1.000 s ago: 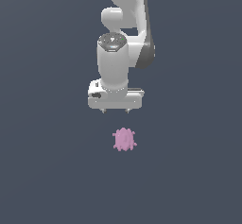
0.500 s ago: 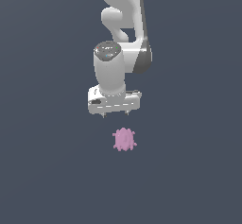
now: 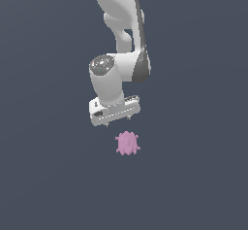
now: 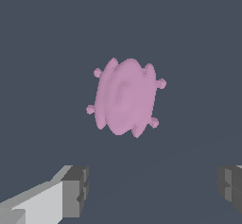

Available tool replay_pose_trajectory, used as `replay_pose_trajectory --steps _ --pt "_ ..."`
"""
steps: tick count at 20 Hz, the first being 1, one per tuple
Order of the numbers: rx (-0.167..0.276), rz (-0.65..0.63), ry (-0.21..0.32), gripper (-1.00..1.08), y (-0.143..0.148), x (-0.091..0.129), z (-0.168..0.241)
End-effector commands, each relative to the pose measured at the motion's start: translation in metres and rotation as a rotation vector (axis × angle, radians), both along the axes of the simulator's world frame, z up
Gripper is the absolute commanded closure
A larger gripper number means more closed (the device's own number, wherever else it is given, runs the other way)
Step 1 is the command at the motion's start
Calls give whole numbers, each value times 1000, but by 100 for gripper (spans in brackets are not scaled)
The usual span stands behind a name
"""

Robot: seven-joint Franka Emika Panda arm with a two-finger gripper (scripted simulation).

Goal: Pick up the object and move it to a goal position.

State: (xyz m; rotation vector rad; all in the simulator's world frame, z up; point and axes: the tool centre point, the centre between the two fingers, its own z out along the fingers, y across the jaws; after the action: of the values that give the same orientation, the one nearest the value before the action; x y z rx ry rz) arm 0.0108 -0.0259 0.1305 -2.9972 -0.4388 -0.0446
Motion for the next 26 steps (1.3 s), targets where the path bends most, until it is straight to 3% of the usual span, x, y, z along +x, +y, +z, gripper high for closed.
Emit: replay_pose_trajectory --steps 1,14,26 --pt "21 46 -5 -100 -1 0 -8" --pt "132 269 -60 -100 -3 2 -44" --pt "229 456 -153 -100 -6 4 -70"
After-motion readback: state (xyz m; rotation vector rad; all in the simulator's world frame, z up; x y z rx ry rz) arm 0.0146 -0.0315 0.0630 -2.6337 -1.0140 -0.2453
